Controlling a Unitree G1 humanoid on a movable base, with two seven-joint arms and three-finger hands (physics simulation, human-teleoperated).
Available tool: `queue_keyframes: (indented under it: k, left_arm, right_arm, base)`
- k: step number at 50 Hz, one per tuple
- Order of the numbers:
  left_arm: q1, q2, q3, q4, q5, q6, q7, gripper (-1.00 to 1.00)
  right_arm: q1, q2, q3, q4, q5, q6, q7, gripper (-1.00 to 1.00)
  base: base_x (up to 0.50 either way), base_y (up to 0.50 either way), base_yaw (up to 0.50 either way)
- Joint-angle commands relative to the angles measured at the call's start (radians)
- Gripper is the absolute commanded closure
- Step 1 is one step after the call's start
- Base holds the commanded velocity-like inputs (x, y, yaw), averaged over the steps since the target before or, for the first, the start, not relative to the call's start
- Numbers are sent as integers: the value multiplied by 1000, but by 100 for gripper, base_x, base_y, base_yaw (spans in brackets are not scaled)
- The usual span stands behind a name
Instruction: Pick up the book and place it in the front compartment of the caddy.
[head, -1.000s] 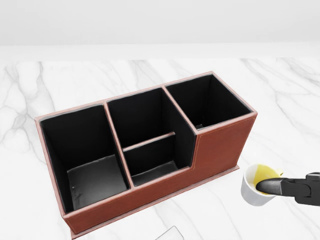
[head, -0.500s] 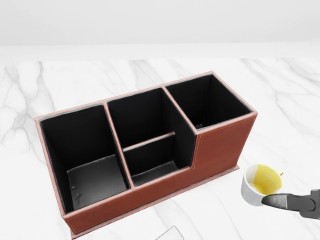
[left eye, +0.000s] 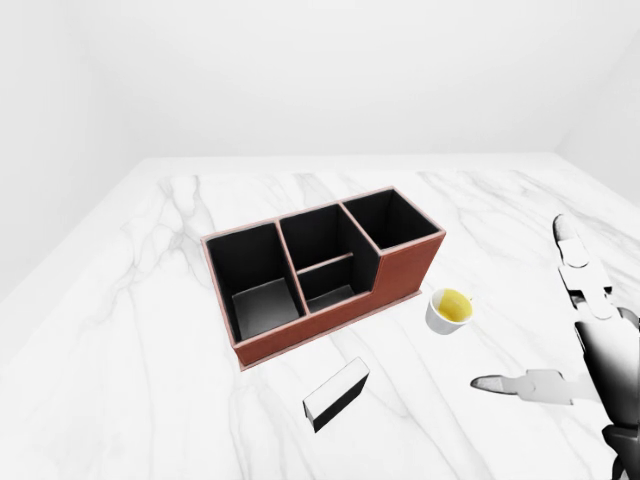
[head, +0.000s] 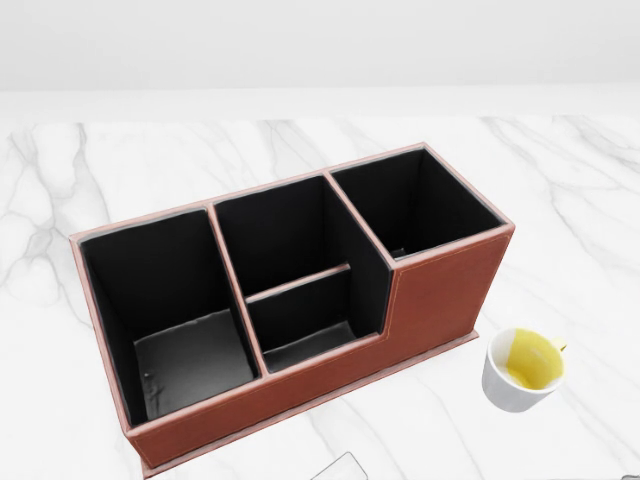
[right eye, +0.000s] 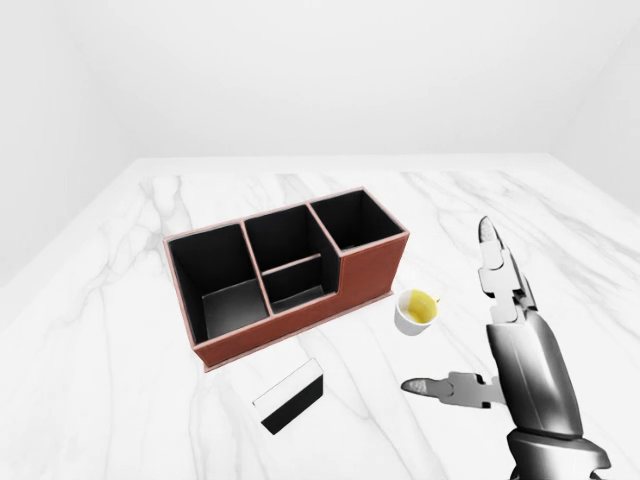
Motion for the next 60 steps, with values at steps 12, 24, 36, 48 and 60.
queue_keyframes:
  k: [12, 24, 36, 48, 60]
  left_arm:
    - [-3, 10, -25, 0, 11, 0, 13, -100]
    - [-7, -3, -1, 0, 0, 0, 3, -100]
    - [-15, -21, 1, 0, 13, 0, -12, -100]
    - [-30, -53, 24, 0, 18, 0, -35, -100]
    - [-39, -60, 40, 0, 16, 0, -44, -100]
  right_arm:
    - [198, -1, -2, 0, 74, -8, 0, -100]
    - [262, 44, 68, 0, 22, -91, 0, -100]
    - [237, 20, 196, 0, -140, -68, 0, -100]
    - [174, -30, 303, 0, -274, -6, 0, -100]
    - [140, -126, 395, 0, -372, 0, 0, -100]
  base:
    - [0, 0, 0]
    - [0, 0, 0]
    - [0, 0, 0]
    - [0, 0, 0]
    - [0, 0, 0]
